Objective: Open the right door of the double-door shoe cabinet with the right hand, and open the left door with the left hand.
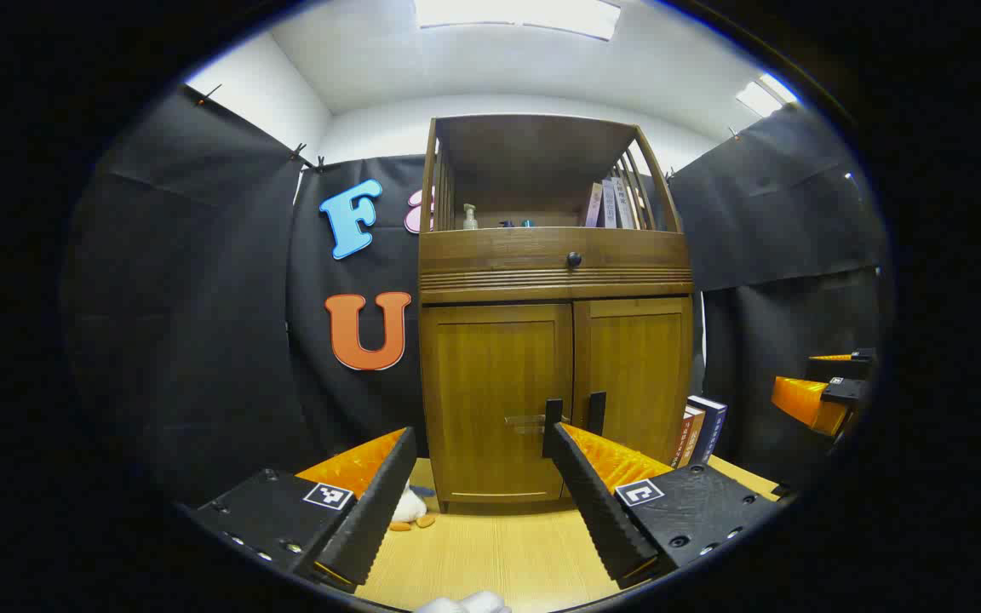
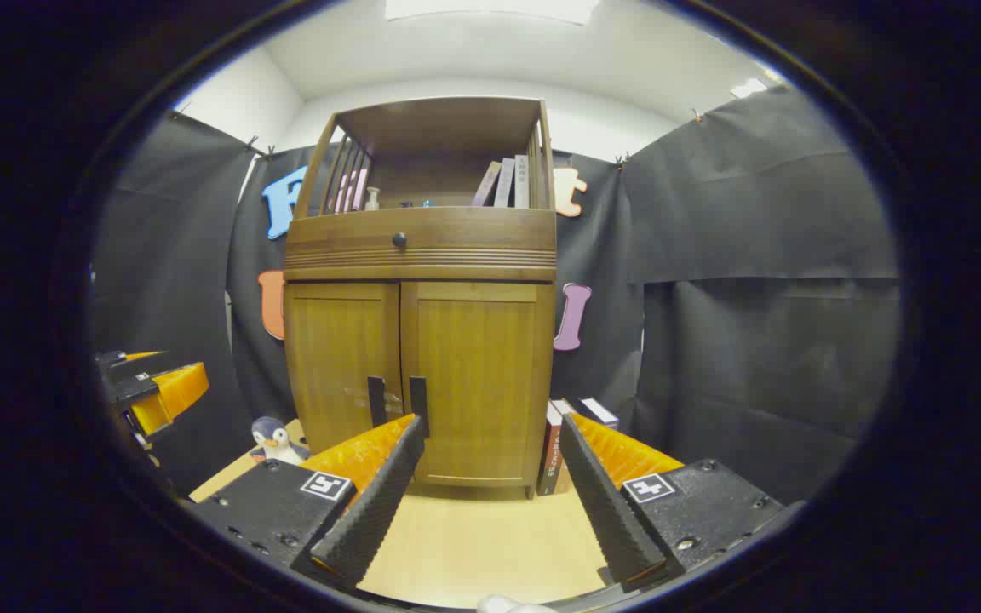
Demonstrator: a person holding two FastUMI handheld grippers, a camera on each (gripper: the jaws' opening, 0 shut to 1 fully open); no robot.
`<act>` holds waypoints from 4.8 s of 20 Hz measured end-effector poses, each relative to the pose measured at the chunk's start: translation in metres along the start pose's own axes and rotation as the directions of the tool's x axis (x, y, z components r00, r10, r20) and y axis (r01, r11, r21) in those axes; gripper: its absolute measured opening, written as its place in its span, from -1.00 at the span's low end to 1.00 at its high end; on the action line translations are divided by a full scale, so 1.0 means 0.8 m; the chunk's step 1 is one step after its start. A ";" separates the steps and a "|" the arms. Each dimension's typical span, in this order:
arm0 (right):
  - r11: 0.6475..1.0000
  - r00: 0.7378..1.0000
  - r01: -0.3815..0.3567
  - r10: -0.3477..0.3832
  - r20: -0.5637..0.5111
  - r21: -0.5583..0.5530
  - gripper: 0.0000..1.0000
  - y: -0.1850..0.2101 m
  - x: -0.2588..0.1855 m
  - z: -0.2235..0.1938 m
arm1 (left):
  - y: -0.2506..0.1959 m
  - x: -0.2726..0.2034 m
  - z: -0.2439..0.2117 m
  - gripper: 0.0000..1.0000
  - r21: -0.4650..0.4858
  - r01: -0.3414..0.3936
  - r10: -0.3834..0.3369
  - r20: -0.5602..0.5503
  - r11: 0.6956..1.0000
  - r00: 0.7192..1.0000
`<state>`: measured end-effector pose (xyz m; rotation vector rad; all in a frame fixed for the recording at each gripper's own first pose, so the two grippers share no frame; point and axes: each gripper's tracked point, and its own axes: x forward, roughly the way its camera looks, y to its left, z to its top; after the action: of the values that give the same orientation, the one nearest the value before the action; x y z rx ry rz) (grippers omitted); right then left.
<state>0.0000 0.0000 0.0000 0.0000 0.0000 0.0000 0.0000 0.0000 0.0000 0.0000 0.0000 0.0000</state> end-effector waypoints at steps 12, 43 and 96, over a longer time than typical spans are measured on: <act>1.000 1.000 -0.029 0.029 -0.001 -0.013 1.00 0.009 0.004 -0.002 | 0.000 0.001 -0.005 0.92 0.008 -0.002 0.002 -0.014 1.000 1.000; 0.983 0.974 -0.170 0.156 -0.164 -0.075 1.00 0.146 0.366 -0.106 | 0.036 -0.020 -0.026 0.92 0.014 -0.249 0.249 -0.078 0.968 0.965; 0.991 0.948 -0.126 0.135 -0.287 0.050 -0.65 -0.022 0.187 -0.173 | -0.066 -0.031 -0.056 1.00 0.023 0.091 -0.088 -0.102 0.996 0.991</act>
<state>0.1494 -0.0180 -0.1385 0.0314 0.2946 0.1326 -0.0246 -0.0524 -0.0447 0.0274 0.1014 -0.0901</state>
